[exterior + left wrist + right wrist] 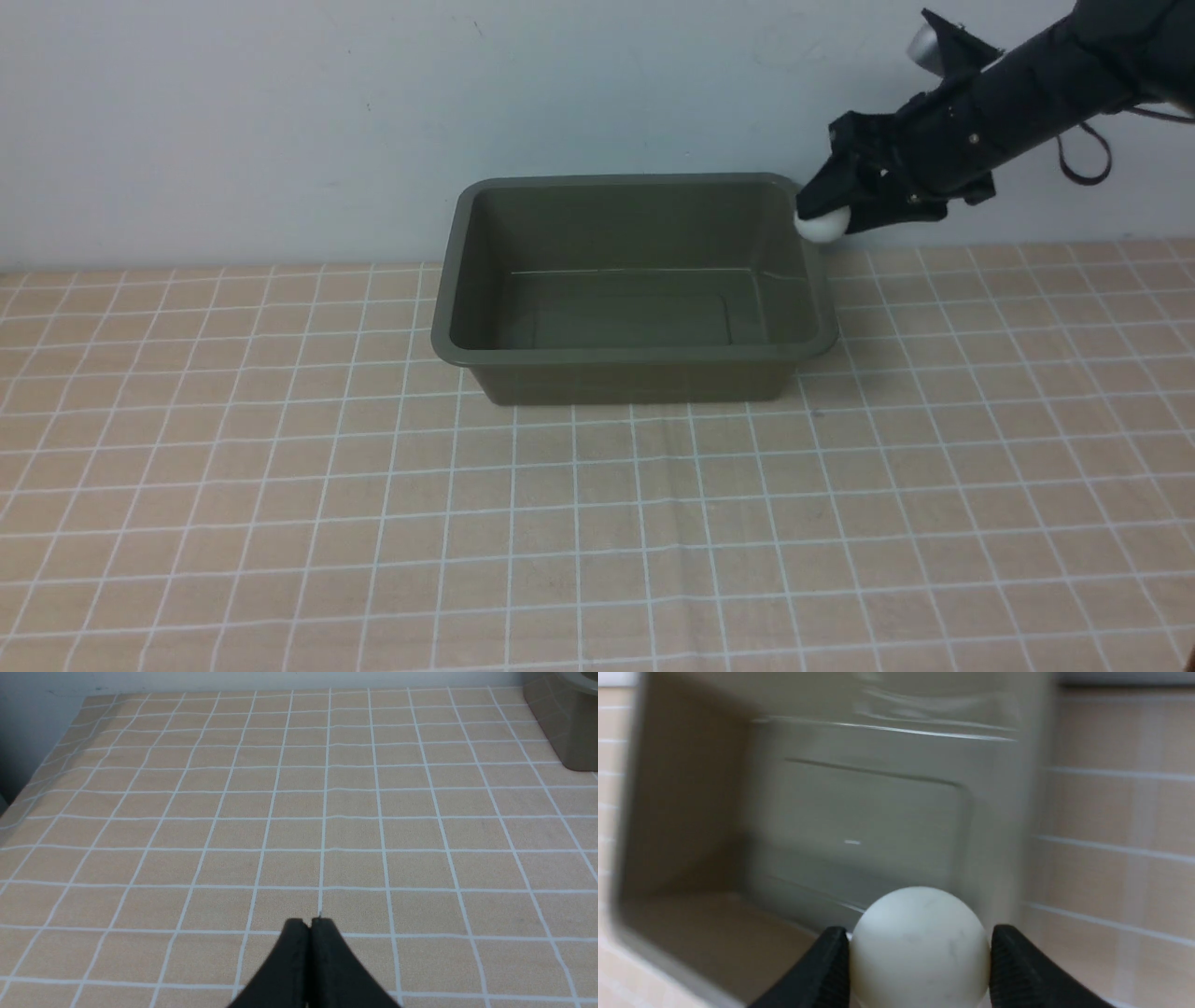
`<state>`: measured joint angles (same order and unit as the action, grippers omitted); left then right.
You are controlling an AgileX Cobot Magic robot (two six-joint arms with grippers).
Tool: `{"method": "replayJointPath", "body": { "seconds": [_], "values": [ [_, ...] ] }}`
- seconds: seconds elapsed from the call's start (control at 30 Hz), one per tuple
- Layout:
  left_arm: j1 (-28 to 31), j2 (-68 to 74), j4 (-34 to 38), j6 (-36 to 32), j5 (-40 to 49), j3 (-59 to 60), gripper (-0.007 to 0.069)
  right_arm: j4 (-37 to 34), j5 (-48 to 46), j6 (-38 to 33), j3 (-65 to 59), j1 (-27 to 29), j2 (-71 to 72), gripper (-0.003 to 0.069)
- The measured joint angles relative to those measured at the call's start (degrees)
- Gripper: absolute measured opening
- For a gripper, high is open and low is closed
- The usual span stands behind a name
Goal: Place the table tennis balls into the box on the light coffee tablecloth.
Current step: 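Release the ping pong ball into the bin and lift the gripper away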
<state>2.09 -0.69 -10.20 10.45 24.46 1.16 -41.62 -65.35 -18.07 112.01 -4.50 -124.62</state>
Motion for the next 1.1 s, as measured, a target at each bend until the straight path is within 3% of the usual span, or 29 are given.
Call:
{"method": "replayJointPath", "body": {
  "seconds": [0.23, 0.37, 0.5, 0.73, 0.97, 1.1],
  "values": [
    [0.0, 0.0, 0.0, 0.0, 0.0, 0.0, -0.0069, 0.3, 5.6, -2.7, 0.0, -7.3, 0.0, 0.0351],
    [0.0, 0.0, 0.0, 0.0, 0.0, 0.0, -0.0069, 7.9, 10.7, -3.5, 0.0, -13.1, 0.0, 0.0351],
    [0.0, 0.0, 0.0, 0.0, 0.0, 0.0, -0.0069, 19.4, 14.7, 1.5, 0.0, -17.7, 0.0, 0.0351],
    [0.0, 0.0, 0.0, 0.0, 0.0, 0.0, -0.0069, 28.7, 14.4, 10.3, 0.0, -18.6, -2.5, 0.0351],
    [0.0, 0.0, 0.0, 0.0, 0.0, 0.0, -0.0069, 29.0, 11.8, 10.6, 0.0, -18.6, -5.3, 0.0353],
    [0.0, 0.0, 0.0, 0.0, 0.0, 0.0, -0.0069, 28.6, 12.0, 10.6, 0.0, -18.6, -5.4, 0.0405]
  ]
}}
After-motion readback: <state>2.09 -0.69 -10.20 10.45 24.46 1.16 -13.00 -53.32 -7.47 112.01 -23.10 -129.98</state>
